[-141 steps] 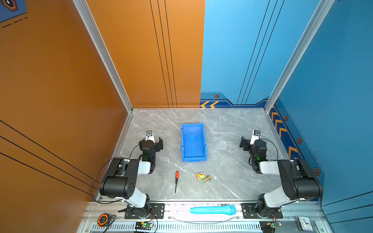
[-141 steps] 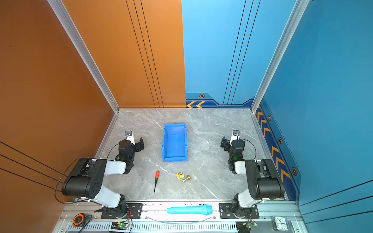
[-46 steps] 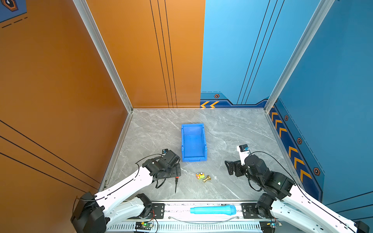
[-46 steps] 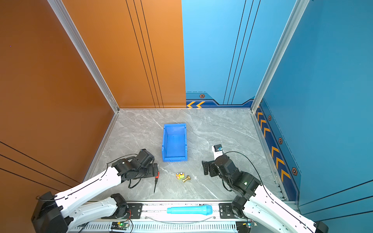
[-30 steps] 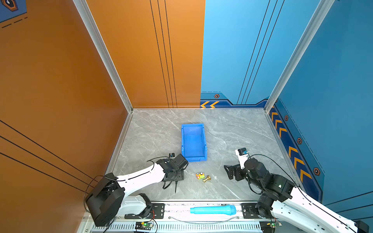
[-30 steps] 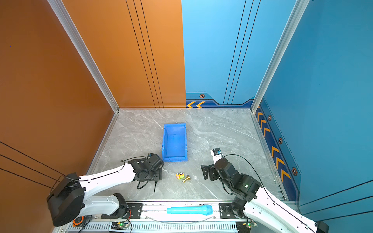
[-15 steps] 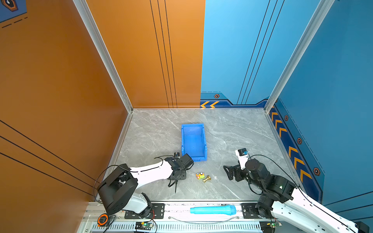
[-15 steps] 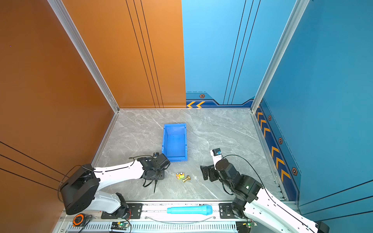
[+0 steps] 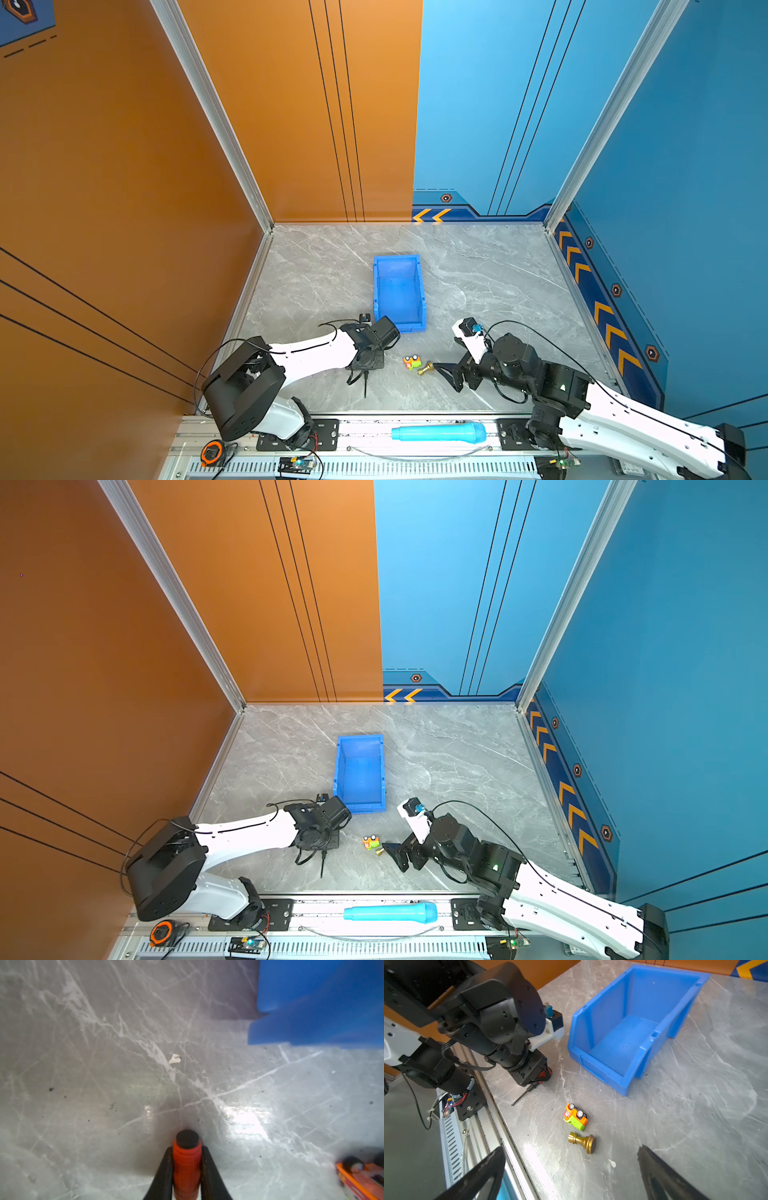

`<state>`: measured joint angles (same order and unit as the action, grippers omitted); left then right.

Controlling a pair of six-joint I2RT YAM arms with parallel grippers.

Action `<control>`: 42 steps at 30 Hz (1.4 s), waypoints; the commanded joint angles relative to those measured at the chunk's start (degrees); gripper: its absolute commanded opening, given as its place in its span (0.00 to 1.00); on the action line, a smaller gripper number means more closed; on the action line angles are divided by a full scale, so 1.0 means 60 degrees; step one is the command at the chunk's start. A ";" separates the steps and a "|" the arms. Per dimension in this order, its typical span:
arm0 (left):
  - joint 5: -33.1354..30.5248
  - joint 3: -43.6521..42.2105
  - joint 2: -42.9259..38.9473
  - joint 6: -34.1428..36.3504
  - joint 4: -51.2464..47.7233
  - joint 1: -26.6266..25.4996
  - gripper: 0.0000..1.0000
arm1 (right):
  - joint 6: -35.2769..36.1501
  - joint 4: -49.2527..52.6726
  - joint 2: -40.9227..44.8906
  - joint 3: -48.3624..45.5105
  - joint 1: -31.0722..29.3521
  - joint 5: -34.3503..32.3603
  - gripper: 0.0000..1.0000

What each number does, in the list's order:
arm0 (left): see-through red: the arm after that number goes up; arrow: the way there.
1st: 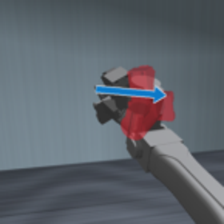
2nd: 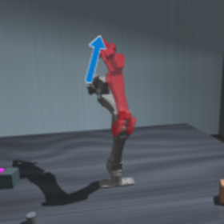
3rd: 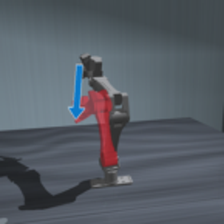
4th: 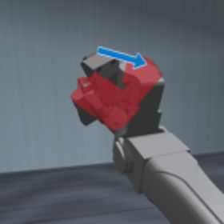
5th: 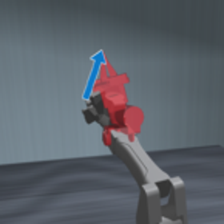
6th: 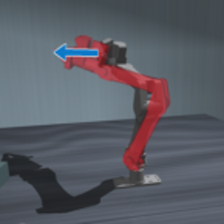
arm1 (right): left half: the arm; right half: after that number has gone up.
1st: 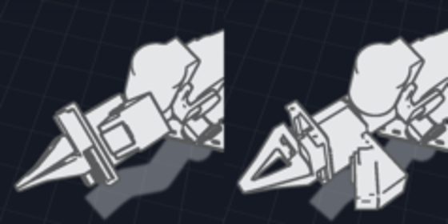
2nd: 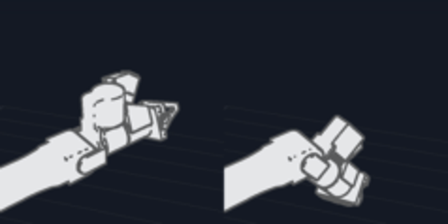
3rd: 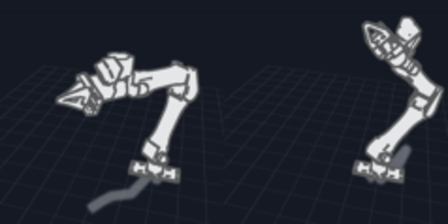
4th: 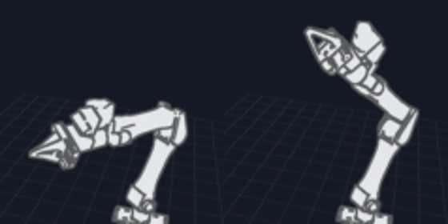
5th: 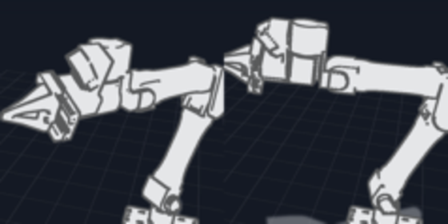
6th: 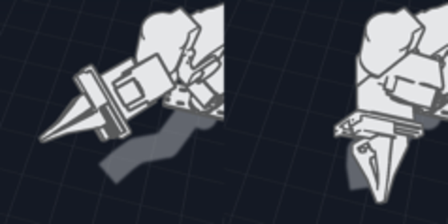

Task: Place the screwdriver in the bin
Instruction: 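Lift the screwdriver with the left gripper and carry it over the blue bin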

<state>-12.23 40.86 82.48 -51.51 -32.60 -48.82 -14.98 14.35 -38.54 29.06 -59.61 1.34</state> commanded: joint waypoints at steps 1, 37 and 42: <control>-0.0084 0.0260 0.0019 0.0095 -0.0348 -0.0060 0.12 | 0.0531 -0.0726 -0.0187 -0.0098 -0.0095 0.0303 1.00; 0.0677 0.8489 0.4267 0.2301 -0.1053 0.2203 0.00 | 0.0655 -0.1833 -0.2683 0.1412 0.0326 -0.0153 1.00; 0.0663 0.8908 0.5217 0.2144 -0.0956 0.2216 0.00 | 0.0276 -0.2339 -0.2704 0.1168 0.0475 -0.0326 1.00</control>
<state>-8.93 92.36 112.09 -38.39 -38.35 -35.92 -11.79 3.77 -54.78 35.88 -57.43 1.26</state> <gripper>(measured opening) 0.205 0.999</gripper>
